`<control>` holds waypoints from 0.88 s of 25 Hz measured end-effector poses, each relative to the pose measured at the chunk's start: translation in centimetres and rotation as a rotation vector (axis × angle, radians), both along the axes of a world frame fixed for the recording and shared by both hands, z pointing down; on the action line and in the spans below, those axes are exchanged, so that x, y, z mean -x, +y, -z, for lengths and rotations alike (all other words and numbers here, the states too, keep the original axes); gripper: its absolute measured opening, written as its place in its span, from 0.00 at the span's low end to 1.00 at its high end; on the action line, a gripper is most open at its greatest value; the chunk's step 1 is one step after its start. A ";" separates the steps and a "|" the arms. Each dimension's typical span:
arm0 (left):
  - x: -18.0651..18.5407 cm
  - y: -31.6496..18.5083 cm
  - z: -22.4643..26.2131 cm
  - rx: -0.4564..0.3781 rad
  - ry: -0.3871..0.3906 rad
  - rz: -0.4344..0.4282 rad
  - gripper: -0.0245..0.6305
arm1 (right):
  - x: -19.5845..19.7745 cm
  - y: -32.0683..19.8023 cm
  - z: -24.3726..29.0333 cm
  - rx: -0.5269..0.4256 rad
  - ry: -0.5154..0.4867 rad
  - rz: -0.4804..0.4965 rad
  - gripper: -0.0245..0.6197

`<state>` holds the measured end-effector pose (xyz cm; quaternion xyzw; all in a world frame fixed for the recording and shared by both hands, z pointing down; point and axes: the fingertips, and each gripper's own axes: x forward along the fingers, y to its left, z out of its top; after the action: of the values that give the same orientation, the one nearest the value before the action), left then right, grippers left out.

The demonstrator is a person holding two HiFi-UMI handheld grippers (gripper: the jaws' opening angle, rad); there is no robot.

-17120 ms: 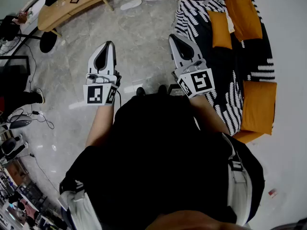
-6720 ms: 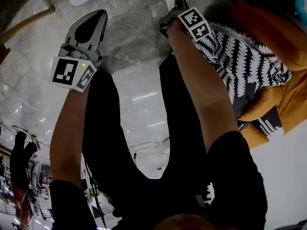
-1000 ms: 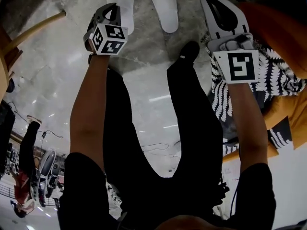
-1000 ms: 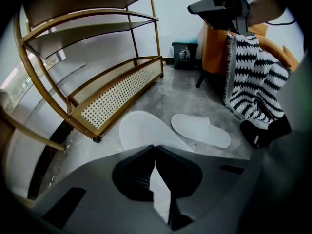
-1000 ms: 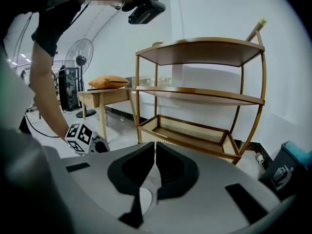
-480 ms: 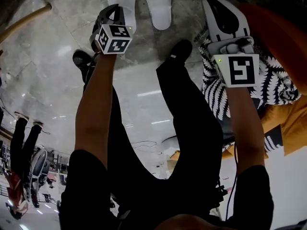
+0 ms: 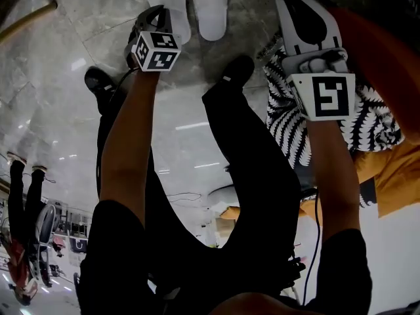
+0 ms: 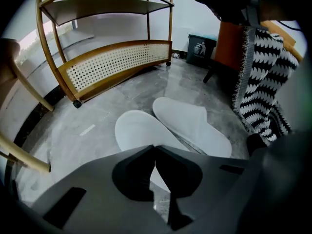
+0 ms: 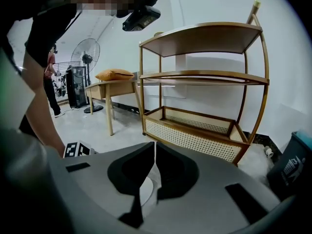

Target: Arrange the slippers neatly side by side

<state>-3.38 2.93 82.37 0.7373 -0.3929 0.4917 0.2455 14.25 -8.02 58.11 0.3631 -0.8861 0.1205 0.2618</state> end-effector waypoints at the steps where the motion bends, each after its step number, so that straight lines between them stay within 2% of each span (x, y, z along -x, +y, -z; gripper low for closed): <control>1: -0.2 0.0 -0.3 -0.001 -0.001 -0.013 0.07 | 0.0 -0.1 -0.1 -0.001 0.000 0.004 0.10; 7: -0.6 0.8 -1.5 0.019 -0.001 -0.034 0.07 | 1.3 -0.6 0.2 -0.012 -0.048 -0.012 0.10; 10: -0.9 0.8 -1.6 0.019 0.002 -0.044 0.07 | 1.1 -0.2 -0.2 -0.006 -0.017 0.014 0.10; 14: -1.0 0.4 -2.0 0.026 0.000 -0.049 0.07 | 1.3 -0.5 -0.2 -0.005 -0.035 -0.002 0.10; 22: -2.0 -0.1 -2.2 0.049 0.008 -0.098 0.07 | 0.7 -0.4 -0.6 -0.001 0.000 0.014 0.10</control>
<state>-1.38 2.79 84.59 0.7514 -0.3434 0.5094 0.2406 13.59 -8.41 58.68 0.3569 -0.8887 0.1184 0.2623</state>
